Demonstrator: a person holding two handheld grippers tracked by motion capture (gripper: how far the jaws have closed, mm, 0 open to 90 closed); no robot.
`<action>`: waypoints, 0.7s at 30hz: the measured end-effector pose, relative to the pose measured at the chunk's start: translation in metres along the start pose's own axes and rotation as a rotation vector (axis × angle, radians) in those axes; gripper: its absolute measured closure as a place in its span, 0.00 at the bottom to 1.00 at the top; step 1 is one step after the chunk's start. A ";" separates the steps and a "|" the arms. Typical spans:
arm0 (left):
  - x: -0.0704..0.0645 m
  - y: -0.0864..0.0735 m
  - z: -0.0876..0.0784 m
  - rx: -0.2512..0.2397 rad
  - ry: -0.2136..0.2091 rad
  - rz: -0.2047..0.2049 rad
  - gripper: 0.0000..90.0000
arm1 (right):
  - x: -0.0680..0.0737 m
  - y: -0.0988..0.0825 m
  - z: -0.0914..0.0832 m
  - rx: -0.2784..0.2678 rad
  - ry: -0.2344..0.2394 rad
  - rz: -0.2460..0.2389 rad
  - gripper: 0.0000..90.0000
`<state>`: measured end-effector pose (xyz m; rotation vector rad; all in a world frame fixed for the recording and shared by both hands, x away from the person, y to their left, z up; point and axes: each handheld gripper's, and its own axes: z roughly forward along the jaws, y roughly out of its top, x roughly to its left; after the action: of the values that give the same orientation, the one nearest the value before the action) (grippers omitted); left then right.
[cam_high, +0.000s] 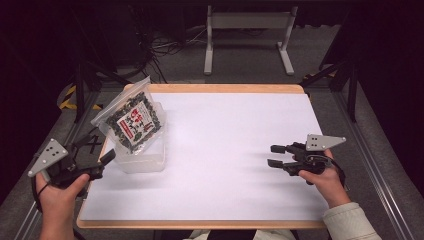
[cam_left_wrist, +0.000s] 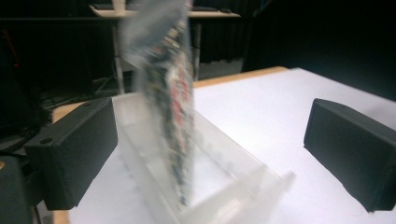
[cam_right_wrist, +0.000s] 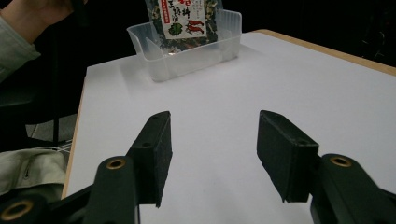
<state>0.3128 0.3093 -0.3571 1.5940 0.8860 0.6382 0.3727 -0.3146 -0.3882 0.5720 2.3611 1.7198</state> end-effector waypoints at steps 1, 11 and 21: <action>-0.004 -0.001 0.000 0.001 -0.007 0.004 0.04 | 0.000 -0.001 -0.002 -0.002 -0.006 0.003 0.50; -0.055 0.011 0.022 0.041 -0.204 0.067 0.04 | 0.001 -0.004 -0.020 -0.032 -0.063 0.031 0.40; -0.086 0.011 0.064 0.108 -0.327 0.107 0.04 | -0.001 -0.014 -0.030 -0.028 -0.115 0.046 0.33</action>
<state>0.3170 0.2014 -0.3544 1.7897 0.6038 0.3916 0.3603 -0.3453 -0.3913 0.7066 2.2593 1.6877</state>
